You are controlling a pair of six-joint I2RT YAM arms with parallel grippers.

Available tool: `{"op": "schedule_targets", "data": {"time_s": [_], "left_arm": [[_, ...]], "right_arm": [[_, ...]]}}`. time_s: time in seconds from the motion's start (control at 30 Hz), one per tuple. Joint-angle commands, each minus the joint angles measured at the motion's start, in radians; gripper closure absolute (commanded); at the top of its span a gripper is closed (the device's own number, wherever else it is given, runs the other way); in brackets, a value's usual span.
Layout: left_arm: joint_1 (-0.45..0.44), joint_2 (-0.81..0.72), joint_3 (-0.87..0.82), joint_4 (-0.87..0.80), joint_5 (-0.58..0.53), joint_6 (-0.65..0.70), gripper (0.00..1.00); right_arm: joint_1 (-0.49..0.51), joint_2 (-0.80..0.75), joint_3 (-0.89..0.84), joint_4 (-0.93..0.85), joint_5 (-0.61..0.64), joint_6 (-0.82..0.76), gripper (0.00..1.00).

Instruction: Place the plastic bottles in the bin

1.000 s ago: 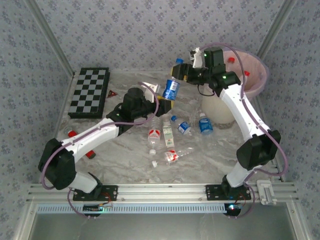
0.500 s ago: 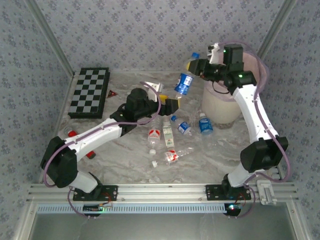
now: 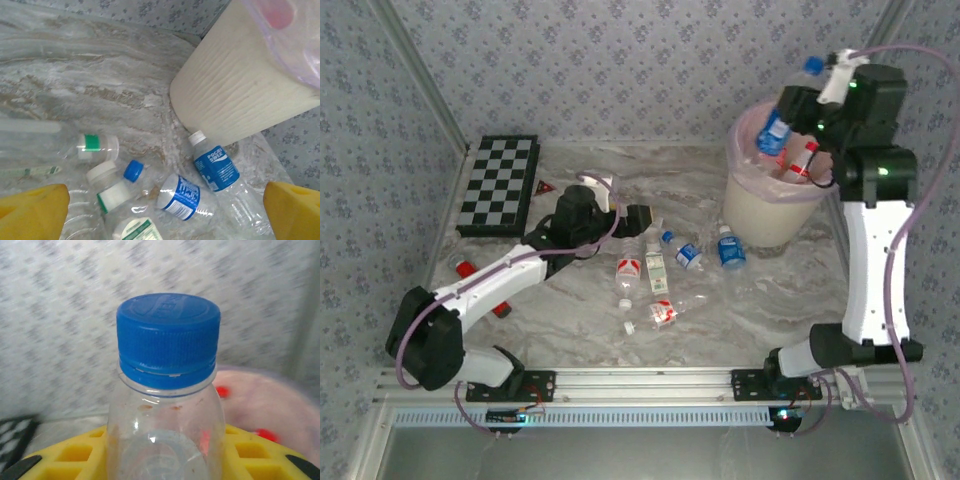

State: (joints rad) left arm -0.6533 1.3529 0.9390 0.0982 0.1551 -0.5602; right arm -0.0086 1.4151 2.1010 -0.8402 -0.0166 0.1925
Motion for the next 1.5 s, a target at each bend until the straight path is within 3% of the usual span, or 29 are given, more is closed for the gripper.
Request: {"op": "schedule_targets", "data": {"time_s": [0.0, 0.17, 0.43, 0.67, 1.03, 1.3, 1.47], "left_arm": [[0.012, -0.046, -0.002, -0.024, -0.015, 0.002, 0.01], [0.014, -0.058, -0.003, -0.041, -0.024, 0.011, 0.01], [0.014, -0.080, -0.026, -0.055, -0.041, -0.004, 0.01], [0.015, -0.089, -0.013, -0.099, -0.049, 0.010, 0.01], [0.015, -0.080, 0.009, -0.154, -0.048, 0.022, 0.01], [0.018, -0.065, 0.026, -0.186, -0.047, 0.036, 0.01], [0.018, -0.041, 0.050, -0.221, -0.041, 0.045, 0.01]], "right_arm": [[-0.040, 0.030, -0.011, -0.005, 0.214, -0.083, 0.88], [-0.080, 0.140, 0.024, 0.013, 0.265, -0.108, 0.91], [-0.087, 0.285, -0.032, -0.052, 0.173, -0.076, 0.93], [-0.094, 0.443, -0.041, -0.167, 0.173, -0.061, 0.93], [-0.100, 0.588, -0.072, -0.150, 0.212, 0.017, 0.80], [-0.085, 0.574, -0.031, -0.156, 0.243, 0.002, 0.47], [-0.074, 0.527, 0.082, -0.220, 0.248, -0.029, 0.19]]}}
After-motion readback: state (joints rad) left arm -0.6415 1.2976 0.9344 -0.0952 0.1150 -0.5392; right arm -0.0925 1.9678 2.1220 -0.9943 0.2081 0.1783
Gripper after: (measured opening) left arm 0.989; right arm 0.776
